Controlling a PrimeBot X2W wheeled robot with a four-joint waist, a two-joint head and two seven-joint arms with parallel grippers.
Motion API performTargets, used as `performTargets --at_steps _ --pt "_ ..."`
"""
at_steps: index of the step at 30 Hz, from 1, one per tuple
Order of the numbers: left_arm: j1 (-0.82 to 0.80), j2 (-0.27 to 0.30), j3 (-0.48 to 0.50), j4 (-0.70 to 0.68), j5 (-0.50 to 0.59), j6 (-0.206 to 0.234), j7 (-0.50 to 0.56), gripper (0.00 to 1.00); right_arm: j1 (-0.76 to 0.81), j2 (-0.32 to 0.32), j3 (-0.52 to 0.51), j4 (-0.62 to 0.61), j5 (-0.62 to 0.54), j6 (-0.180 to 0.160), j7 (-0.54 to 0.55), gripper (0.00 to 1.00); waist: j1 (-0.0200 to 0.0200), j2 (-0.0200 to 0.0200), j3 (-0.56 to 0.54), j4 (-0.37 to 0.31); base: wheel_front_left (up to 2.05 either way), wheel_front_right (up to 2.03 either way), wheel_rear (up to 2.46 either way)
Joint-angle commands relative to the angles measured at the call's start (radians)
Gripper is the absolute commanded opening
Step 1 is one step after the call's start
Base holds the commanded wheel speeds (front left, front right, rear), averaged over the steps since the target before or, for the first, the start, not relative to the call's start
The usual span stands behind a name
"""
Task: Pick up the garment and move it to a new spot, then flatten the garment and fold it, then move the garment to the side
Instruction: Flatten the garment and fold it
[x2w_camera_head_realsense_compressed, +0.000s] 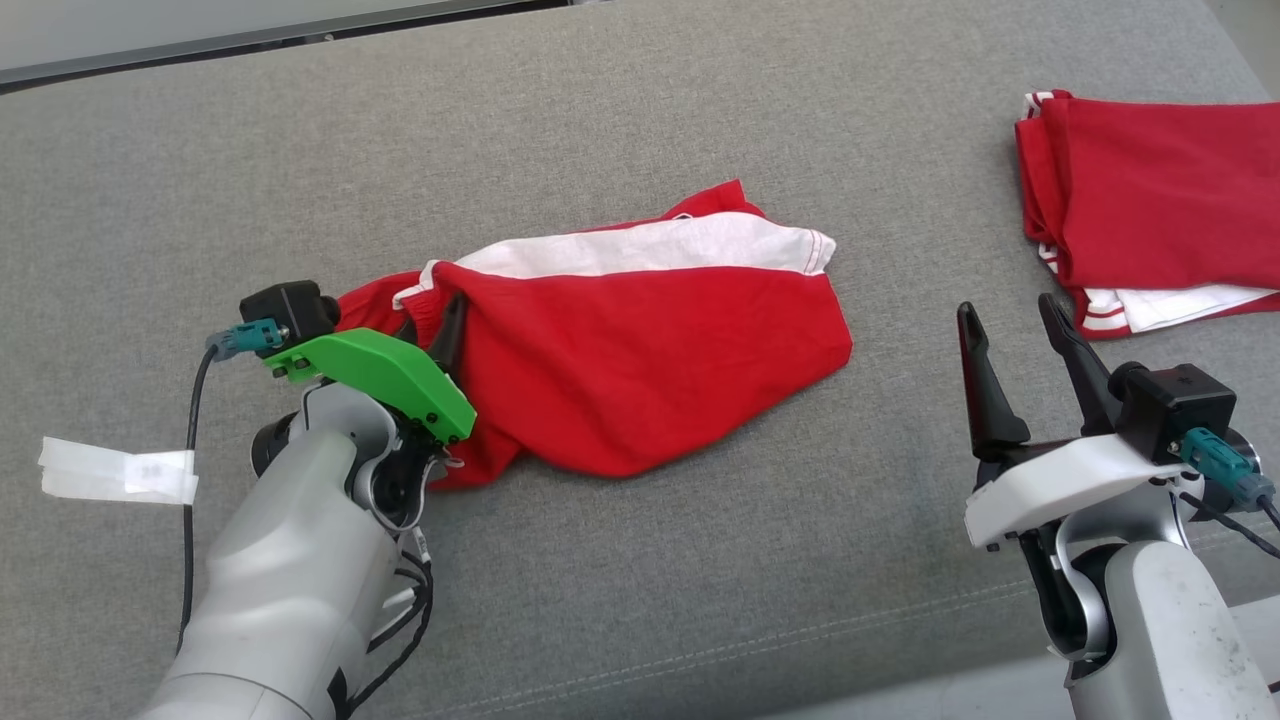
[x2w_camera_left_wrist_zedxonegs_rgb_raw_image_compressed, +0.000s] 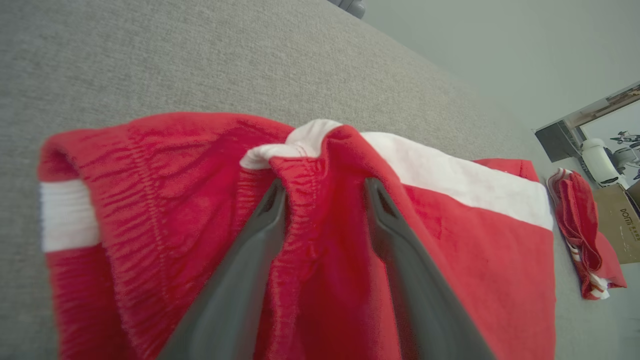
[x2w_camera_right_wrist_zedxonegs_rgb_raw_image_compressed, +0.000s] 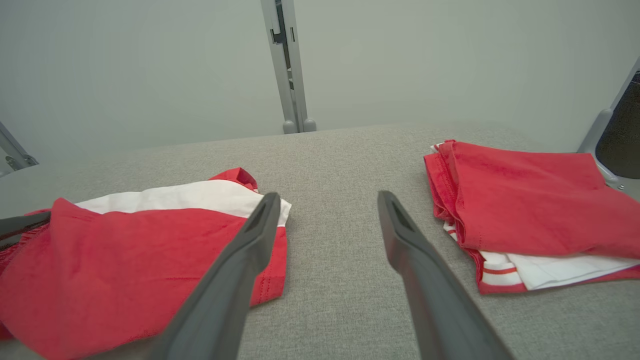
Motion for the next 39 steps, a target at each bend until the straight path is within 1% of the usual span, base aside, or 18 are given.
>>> performTargets --at_steps 1,4,6,7,12,14,16,18,20,21,24,27,29,32,36,39 --pt "-0.001 -0.002 -0.003 -0.010 -0.005 -0.006 -0.006 0.48 -0.012 0.001 -0.001 0.003 0.000 -0.001 -0.005 1.00 0.0000 0.0000 -0.004 0.003 0.00 0.00 0.00" --pt "0.001 -0.004 0.005 -0.021 -0.014 -0.008 -0.029 0.31 -0.012 0.002 0.000 0.005 0.001 -0.001 -0.008 1.00 0.0000 0.0000 -0.008 0.006 0.00 0.00 0.00" --pt "0.004 -0.005 0.006 -0.025 -0.017 -0.010 -0.043 0.13 -0.010 0.003 -0.002 0.006 0.000 -0.001 -0.009 1.00 0.0000 0.0000 -0.011 0.009 0.00 0.00 0.00" --pt "0.006 -0.004 0.005 -0.026 -0.016 -0.010 -0.047 0.00 -0.010 0.003 -0.004 0.008 0.000 -0.001 -0.010 1.00 0.0000 0.0000 -0.013 0.011 0.00 0.00 0.00" --pt "0.033 0.003 0.000 -0.060 -0.014 -0.014 -0.095 0.00 0.007 0.004 -0.015 0.012 -0.001 -0.001 -0.012 1.00 0.0000 0.0000 -0.030 0.029 0.00 0.00 0.00" --pt "0.059 0.006 0.000 -0.104 -0.027 -0.014 -0.109 0.00 0.015 0.004 -0.021 0.013 -0.001 -0.001 -0.013 1.00 0.0000 0.0000 -0.039 0.040 0.00 0.00 0.00" --pt "0.103 0.017 -0.023 -0.190 -0.039 -0.014 -0.107 0.00 0.022 0.005 -0.025 0.014 0.000 -0.001 -0.016 1.00 0.0000 0.0000 -0.047 0.052 0.00 0.00 0.00" --pt "0.162 0.048 -0.050 -0.295 -0.057 -0.015 -0.092 0.00 0.025 0.005 -0.028 0.014 0.001 -0.001 -0.016 1.00 0.0000 0.0000 -0.054 0.063 0.00 0.00 0.00" --pt "0.229 0.091 -0.077 -0.411 -0.081 -0.015 -0.077 0.00 0.033 0.006 -0.030 0.013 0.001 -0.001 -0.017 1.00 0.0000 0.0000 -0.060 0.075 0.00 0.00 0.00" --pt "0.229 0.091 -0.077 -0.411 -0.081 -0.015 -0.077 0.00 0.033 0.006 -0.030 0.013 0.001 -0.001 -0.017 1.00 0.0000 0.0000 -0.060 0.075 0.00 0.00 0.00" --pt "0.324 0.162 -0.116 -0.549 -0.108 -0.015 -0.055 0.00 0.050 0.006 -0.034 0.011 0.002 -0.001 -0.014 1.00 0.0000 0.0000 -0.067 0.090 0.00 0.00 0.00" --pt "0.397 0.224 -0.137 -0.630 -0.130 -0.015 -0.045 0.00 0.058 0.007 -0.035 0.010 0.002 -0.001 -0.011 1.00 0.0000 0.0000 -0.069 0.099 0.00 0.00 0.00" --pt "0.428 0.250 -0.146 -0.659 -0.144 -0.015 -0.039 0.00 0.062 0.007 -0.035 0.009 0.002 -0.001 -0.006 1.00 0.0000 0.0000 -0.069 0.102 0.00 0.00 0.00" --pt "0.446 0.273 -0.144 -0.655 -0.151 -0.015 -0.046 0.00 0.061 0.005 -0.036 0.008 0.001 -0.001 -0.003 1.00 0.0000 0.0000 -0.067 0.107 0.00 0.00 0.00" --pt "0.443 0.267 -0.153 -0.616 -0.156 -0.013 -0.035 0.00 0.050 0.004 -0.028 0.012 -0.001 -0.001 0.004 1.00 0.0000 0.0000 -0.068 0.105 0.00 0.00 0.00" --pt "0.430 0.257 -0.153 -0.557 -0.144 0.016 -0.042 0.00 0.045 0.003 -0.018 0.017 0.001 -0.001 0.009 1.00 0.0000 0.0000 -0.069 0.102 0.00 0.00 0.00"
